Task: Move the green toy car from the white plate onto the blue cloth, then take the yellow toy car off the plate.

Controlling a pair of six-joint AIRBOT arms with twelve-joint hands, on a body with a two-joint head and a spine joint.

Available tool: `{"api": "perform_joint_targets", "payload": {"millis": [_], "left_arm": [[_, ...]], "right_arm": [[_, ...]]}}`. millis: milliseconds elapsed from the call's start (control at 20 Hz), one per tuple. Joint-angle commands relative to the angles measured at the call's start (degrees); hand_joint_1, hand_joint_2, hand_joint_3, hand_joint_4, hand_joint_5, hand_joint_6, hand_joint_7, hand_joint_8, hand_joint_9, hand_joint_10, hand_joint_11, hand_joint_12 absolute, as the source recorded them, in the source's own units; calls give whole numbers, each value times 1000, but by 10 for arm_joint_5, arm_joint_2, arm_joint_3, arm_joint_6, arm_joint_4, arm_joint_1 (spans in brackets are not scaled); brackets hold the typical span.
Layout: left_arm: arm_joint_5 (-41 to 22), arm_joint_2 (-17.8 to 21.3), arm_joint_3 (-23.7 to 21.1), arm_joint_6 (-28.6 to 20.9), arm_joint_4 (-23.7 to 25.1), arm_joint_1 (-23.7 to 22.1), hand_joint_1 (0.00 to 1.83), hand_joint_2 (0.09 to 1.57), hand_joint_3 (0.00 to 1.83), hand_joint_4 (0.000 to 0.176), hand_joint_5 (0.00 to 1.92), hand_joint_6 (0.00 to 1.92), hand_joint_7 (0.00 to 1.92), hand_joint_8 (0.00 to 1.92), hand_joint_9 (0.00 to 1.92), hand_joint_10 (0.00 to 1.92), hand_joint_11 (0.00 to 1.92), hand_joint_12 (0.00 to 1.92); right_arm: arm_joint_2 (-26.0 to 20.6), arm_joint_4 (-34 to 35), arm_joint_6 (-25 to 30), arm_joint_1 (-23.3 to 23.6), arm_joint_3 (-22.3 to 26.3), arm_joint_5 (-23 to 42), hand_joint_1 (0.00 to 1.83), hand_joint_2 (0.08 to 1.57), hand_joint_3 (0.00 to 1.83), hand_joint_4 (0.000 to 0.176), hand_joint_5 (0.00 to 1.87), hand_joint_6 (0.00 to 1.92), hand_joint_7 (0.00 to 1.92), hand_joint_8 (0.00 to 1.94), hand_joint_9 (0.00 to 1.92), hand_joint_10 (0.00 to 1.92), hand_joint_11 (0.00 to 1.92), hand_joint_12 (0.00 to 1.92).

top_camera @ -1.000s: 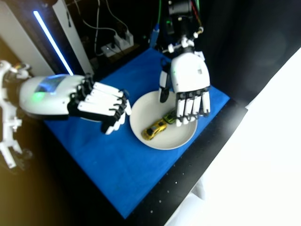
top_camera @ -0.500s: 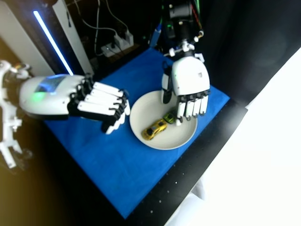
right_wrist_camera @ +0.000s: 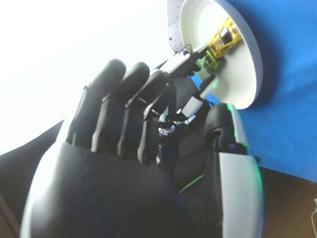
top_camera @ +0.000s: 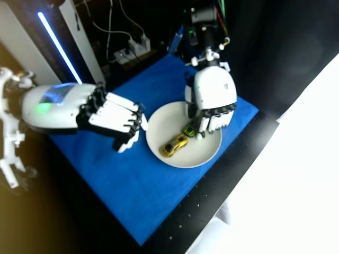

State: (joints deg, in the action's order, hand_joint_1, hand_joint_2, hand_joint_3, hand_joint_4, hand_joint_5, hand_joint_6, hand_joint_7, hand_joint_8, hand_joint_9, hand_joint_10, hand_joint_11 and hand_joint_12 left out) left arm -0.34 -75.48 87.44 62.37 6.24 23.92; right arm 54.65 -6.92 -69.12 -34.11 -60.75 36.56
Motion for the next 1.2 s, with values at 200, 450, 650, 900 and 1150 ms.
{"api": "perform_joint_targets", "payload": {"millis": [200,450,650,900,1150], "left_arm": [[-52,-3,4,3,-2,1,1216,1176,0,0,909,959,839,1412,667,1496,394,1921],[-62,0,3,3,-15,1,1185,1173,7,12,890,1105,845,1260,704,1071,222,1733],[-73,7,-5,3,-19,1,1226,1177,0,0,887,949,862,1414,740,1359,460,1853],[-100,38,-40,3,-20,-6,1234,1188,0,0,905,858,817,1520,682,1676,583,1921],[-128,76,-82,4,-19,-10,1195,1183,0,0,906,1042,805,1368,620,1351,375,1884]], "right_arm": [[1,6,-2,9,4,68,954,1100,10,0,495,727,545,1216,527,1485,377,1877],[1,7,-2,9,4,68,938,1095,5,0,490,759,551,1135,502,1442,296,1860],[1,7,-2,9,4,68,985,1089,3,0,524,665,588,1053,523,1368,309,1818],[0,7,-2,9,4,68,986,1085,0,0,521,728,570,1160,503,1464,307,1877],[0,8,-2,9,3,68,1027,1080,0,0,539,756,628,1091,560,1387,383,1792]]}}
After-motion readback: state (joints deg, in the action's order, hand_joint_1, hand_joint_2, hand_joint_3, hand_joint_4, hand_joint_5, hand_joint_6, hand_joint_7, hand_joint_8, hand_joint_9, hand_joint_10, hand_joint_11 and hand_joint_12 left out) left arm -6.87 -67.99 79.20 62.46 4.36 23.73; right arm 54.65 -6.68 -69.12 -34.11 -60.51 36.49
